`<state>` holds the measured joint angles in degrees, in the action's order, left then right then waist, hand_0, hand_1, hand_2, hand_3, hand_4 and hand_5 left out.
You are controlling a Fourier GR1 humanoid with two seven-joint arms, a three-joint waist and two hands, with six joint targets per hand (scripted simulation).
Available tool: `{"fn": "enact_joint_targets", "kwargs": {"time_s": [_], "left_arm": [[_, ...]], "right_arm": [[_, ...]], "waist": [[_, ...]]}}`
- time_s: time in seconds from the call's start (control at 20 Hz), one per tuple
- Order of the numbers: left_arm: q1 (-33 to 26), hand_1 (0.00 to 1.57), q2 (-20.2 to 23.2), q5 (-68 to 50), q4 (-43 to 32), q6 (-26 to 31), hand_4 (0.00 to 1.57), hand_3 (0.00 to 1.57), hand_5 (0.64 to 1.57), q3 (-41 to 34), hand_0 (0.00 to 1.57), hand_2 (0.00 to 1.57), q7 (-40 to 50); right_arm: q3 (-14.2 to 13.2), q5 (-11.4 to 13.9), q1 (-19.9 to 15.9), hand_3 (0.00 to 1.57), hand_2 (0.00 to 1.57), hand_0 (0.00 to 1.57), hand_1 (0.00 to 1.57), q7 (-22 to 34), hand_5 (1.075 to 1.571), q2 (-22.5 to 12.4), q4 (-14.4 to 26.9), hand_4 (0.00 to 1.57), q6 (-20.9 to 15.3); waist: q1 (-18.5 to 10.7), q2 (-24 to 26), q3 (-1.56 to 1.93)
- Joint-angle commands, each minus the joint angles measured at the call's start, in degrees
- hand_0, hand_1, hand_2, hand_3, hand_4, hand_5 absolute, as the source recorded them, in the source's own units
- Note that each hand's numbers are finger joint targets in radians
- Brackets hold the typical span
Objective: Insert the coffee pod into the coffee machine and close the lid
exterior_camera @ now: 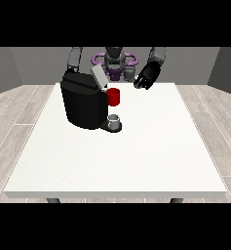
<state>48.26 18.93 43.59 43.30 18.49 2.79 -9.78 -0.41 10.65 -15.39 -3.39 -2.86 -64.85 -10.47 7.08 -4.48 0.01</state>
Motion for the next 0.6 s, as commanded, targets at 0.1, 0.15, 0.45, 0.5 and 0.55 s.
{"fn": "enact_joint_targets", "kwargs": {"time_s": [0.1,0.15,0.45,0.5,0.55], "left_arm": [[5.73,1.34,-0.24,-0.4,2.05,3.52,0.56,1.35,1.571,-1.05,1.34,1.37,2.02],[5.85,1.42,0.01,-2.1,1.42,6.08,0.54,1.38,1.571,-2.54,1.42,1.42,2.72],[12.6,1.2,3.97,-4.23,-1.51,5.89,0.49,1.26,1.571,-8.5,1.2,1.24,5.26],[14.78,1.2,0.41,-4.06,-0.89,5.51,0.49,1.26,1.571,-7.94,1.2,1.24,10.2],[15.41,1.27,2.52,-4.4,-1.84,6.42,0.49,1.27,1.571,-8.71,1.27,1.3,8.29]], "right_arm": [[-0.26,-1.47,-0.97,0.0,0.0,0.0,0.0,-0.83,1.571,1.44,-0.55,0.0,0.54],[0.85,-0.74,1.35,0.0,0.0,0.0,0.0,-0.28,1.571,1.12,-1.26,0.0,1.14],[3.55,0.52,-0.42,0.0,0.0,0.0,0.0,-0.46,1.571,2.8,-5.93,0.0,0.69],[3.02,0.94,-0.85,0.0,0.0,0.0,0.0,-1.02,1.571,2.13,-4.05,0.0,0.5],[2.34,0.06,-4.25,0.0,0.0,0.0,0.0,3.53,1.571,2.08,-6.78,0.0,0.69]], "waist": [[1.42,0.92,0.01],[2.14,2.82,0.0],[6.79,-2.14,-0.01],[6.85,-1.52,0.01],[7.49,-2.13,-0.01]]}}
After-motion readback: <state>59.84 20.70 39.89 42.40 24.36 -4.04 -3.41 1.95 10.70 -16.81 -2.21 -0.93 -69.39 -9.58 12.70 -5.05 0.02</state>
